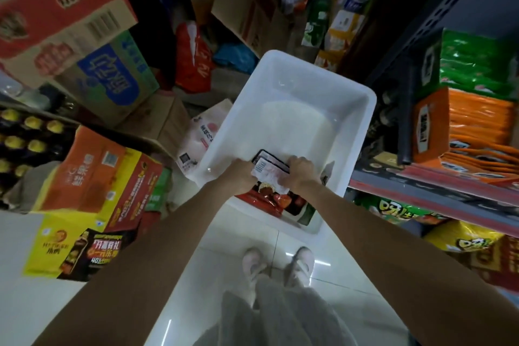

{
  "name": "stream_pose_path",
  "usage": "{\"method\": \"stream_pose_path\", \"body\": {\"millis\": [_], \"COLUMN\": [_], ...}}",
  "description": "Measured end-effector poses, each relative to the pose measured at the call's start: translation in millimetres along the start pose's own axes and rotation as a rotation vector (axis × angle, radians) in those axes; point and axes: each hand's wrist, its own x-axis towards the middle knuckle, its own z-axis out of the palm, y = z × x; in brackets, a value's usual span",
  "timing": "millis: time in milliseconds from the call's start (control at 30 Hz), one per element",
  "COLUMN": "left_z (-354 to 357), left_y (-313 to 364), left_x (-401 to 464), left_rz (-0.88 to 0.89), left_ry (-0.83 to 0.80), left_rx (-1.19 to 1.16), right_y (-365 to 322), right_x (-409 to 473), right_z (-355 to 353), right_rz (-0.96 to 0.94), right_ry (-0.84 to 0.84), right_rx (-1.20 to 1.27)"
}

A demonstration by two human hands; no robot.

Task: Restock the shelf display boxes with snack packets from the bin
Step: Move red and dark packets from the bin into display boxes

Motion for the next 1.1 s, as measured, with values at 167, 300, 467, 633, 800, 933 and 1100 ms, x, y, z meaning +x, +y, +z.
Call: {"method": "stream_pose_path", "body": {"millis": [167,300,467,633,800,933,1100], "left_z": [-3,-3,-5,-24,-56,-72,-72], "left_y": [-5,-9,-5,11,63,107,158], "left_x": [4,10,15,8,-10,-26,-42], "left_rz": [-0.032,-0.099,-0.083,0.085,0.348,0.518,0.733], "left_ry": [0.059,0.073,0.164,0.281,0.539,0.704,0.644], "left_rx": [-0.139,-0.281,-0.48,-0.61,-0.457,-0.192,0.125], "right_y": [0,5,13,19,12,17,53], "right_x": [3,6,5,-10,-31,-53,-73], "right_z": [4,-3,-20,-50,-93,-136,-172], "right_rz": [0.005,-0.036,-0.072,-0.12,0.059,0.276,0.049], "right_ry": [-0.017,-0.035,-0.049,0.154,0.523,0.343,0.065], "right_rx": [-0.011,0.034,0.136,0.364,0.288,0.928,1.686]}}
